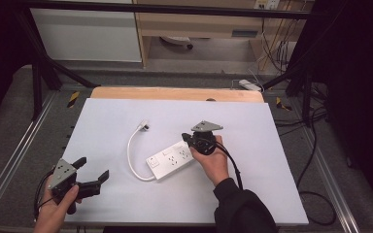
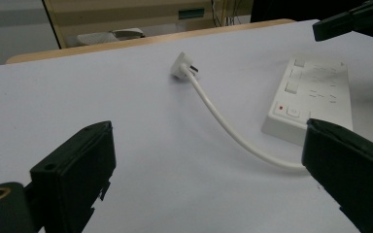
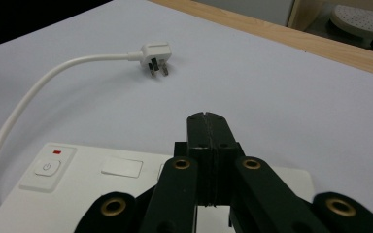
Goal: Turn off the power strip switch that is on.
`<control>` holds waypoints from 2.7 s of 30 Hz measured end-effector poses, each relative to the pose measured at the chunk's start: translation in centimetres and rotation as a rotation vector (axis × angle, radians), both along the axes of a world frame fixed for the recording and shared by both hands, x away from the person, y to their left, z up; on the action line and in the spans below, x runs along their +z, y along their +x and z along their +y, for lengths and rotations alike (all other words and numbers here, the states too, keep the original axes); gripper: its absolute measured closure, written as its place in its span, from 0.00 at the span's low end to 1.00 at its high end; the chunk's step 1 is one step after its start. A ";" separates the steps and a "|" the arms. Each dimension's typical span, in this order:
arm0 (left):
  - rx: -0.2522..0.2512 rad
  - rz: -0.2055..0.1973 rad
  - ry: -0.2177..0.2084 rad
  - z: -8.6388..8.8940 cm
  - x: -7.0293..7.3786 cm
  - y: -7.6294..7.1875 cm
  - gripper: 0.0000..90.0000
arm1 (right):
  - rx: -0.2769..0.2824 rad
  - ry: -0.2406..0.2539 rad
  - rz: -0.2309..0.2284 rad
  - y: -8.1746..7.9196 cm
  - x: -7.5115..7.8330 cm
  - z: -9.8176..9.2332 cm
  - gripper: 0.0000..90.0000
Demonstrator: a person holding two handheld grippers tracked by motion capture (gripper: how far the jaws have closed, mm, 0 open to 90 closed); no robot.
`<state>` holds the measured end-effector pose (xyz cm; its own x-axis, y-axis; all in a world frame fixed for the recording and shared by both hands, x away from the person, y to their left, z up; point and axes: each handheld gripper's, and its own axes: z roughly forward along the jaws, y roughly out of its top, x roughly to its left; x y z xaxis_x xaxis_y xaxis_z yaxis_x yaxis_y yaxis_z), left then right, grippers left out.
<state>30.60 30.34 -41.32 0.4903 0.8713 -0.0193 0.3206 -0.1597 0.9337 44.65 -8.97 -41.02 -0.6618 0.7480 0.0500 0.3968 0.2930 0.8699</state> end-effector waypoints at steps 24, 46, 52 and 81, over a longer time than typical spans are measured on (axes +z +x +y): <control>-0.005 0.000 0.007 -0.1 0.0 0.0 0.06 | -0.014 -0.018 0.039 0.3 -1.9 0.6 1.00; -0.005 -0.006 0.012 -0.2 0.0 -0.1 0.06 | 0.000 -0.024 0.048 0.3 -2.6 1.3 1.00; -0.006 -0.004 0.010 -0.2 0.0 -0.1 0.06 | -0.001 -0.028 0.055 0.5 -2.8 1.5 1.00; -0.015 0.003 0.017 -0.3 -0.1 -0.1 0.06 | -0.022 -0.038 0.043 0.9 -3.4 1.6 1.00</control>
<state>30.55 30.00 -41.41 0.5030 0.8643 -0.0058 0.3210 -0.1805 0.9297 45.54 -7.32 -44.44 -0.6427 0.7645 0.0493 0.4400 0.3157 0.8407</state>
